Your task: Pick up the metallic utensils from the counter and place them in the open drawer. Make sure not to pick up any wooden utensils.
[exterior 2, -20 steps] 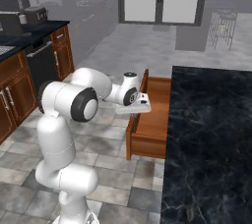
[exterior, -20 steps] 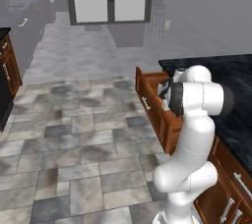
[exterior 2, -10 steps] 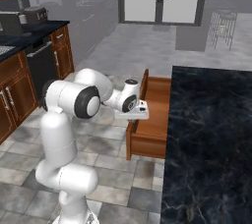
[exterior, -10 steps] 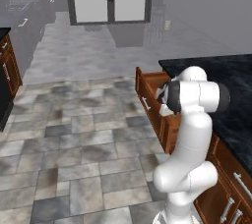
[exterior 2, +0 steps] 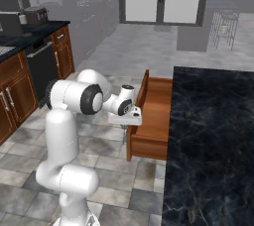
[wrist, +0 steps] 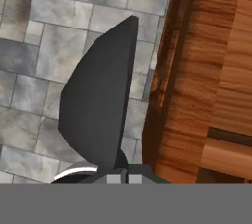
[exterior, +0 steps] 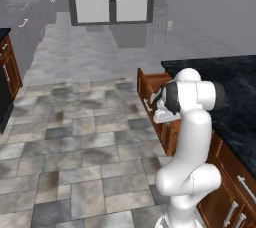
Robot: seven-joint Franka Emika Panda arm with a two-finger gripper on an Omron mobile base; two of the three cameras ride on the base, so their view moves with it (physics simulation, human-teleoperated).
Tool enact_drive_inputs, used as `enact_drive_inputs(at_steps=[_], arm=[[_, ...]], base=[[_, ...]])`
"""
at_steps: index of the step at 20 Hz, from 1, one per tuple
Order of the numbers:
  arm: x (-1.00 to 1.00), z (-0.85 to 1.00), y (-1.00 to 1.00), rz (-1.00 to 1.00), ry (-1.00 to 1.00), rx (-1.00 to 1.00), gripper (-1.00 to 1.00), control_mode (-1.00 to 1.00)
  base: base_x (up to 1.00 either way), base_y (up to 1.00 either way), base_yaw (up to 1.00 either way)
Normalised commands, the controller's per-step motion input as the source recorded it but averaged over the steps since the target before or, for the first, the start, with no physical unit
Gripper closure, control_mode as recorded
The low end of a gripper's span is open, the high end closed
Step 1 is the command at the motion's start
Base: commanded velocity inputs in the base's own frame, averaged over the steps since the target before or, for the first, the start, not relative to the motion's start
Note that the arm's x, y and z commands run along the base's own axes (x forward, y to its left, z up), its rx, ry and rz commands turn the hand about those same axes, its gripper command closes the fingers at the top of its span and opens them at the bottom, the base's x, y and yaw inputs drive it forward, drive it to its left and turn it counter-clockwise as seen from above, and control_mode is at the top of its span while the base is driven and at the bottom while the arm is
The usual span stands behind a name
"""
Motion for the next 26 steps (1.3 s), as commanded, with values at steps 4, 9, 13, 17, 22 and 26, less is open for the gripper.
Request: enact_drive_inputs(at_steps=[4, 9, 13, 17, 22, 26], arm=[[0.14, -0.34, 0.9, 0.0, 0.09, 0.07, 1.0, -1.0], [0.12, -0.07, 0.6, 0.0, 0.07, 0.02, 1.0, -1.0], [-0.51, 0.63, 0.09, -0.12, 0.05, 0.0, 1.0, -1.0], [-0.24, 0.02, 1.0, -0.04, 0.21, -0.05, 1.0, -1.0], [-0.37, 0.55, 0.71, 0.0, 0.07, -0.12, 1.0, -1.0], [-0.12, 1.0, -0.15, 0.0, 0.0, -0.09, 1.0, -1.0]], base=[[0.0, 0.0, 0.0], [0.0, 0.0, 0.0], [0.0, 0.0, 0.0], [0.0, 0.0, 0.0], [0.0, 0.0, 0.0], [0.0, 0.0, 0.0]])
